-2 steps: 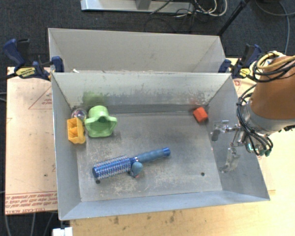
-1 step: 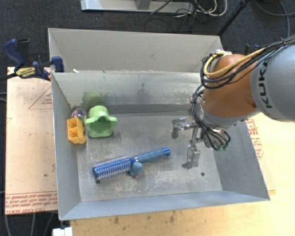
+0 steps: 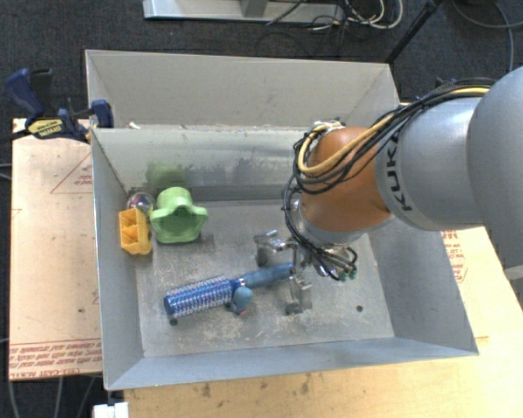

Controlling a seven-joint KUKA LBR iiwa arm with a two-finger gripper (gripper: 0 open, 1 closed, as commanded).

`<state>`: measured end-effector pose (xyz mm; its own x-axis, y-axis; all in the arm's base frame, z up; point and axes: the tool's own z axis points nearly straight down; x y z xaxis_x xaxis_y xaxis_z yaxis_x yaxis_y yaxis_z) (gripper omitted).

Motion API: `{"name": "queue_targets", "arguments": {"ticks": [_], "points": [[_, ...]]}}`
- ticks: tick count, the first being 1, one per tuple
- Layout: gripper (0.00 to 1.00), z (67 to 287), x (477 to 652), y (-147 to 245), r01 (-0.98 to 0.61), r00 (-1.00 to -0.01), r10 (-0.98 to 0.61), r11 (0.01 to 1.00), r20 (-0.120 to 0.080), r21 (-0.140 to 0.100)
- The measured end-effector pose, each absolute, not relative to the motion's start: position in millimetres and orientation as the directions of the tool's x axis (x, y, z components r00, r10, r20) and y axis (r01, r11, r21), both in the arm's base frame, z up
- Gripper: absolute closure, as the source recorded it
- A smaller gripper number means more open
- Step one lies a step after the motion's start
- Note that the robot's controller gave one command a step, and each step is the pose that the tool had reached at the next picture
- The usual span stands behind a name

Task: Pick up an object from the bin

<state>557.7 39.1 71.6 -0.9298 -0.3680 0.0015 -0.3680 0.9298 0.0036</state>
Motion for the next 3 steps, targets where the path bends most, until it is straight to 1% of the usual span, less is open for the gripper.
{"name": "queue_targets", "arguments": {"ticks": [1, 2, 3], "points": [[1.0, 73.5, 559.1, 37.5, -0.368, -0.93, -0.368, 0.93, -0.002, 0.0], [1.0, 161.0, 577.9, 21.1, -0.332, -0.943, -0.332, 0.943, -0.011, -0.003], [0.0, 156.9, 575.6, 21.7, -0.335, -0.942, -0.335, 0.942, -0.003, 0.0]]}}
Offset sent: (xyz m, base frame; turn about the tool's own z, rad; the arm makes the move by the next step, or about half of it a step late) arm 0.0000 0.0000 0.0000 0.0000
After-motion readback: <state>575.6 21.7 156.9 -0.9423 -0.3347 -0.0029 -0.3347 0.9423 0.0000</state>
